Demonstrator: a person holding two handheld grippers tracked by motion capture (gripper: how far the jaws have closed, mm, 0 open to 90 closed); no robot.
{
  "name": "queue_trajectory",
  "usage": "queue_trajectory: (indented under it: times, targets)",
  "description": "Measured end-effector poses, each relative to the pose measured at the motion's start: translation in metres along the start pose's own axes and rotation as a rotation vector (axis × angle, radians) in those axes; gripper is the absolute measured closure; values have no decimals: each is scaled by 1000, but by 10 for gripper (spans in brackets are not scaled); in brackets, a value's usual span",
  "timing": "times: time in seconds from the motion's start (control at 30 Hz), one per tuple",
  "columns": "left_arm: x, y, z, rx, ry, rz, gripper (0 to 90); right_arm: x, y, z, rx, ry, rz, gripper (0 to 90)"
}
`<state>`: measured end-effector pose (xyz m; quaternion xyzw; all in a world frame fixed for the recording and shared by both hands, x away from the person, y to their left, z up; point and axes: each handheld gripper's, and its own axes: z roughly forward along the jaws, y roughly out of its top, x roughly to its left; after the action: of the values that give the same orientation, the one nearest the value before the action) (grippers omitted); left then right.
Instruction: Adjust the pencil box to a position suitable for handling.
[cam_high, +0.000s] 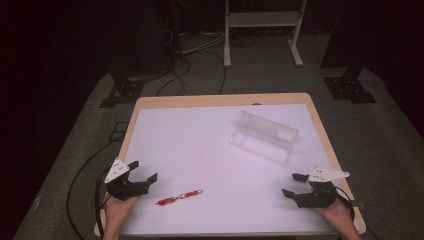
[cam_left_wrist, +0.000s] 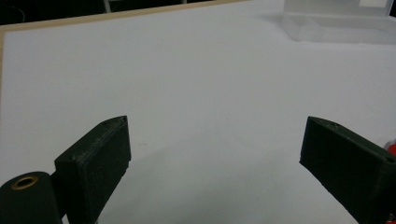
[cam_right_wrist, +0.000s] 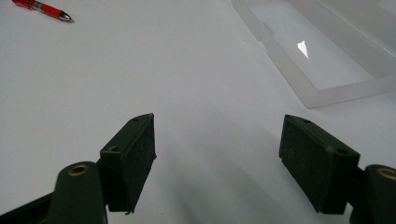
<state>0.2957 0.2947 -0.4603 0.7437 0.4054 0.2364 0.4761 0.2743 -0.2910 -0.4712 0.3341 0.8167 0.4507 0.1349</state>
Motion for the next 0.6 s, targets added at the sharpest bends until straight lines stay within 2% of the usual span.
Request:
queue_trajectory:
  times: [0.3, 0.6]
  targets:
    - [-5, -1, 2, 5, -7, 9, 74, -1, 15, -1, -14, 35, 0, 211]
    - [-6, 0, 2, 2, -13, 32, 73, -5, 36, 7, -7, 48, -37, 193]
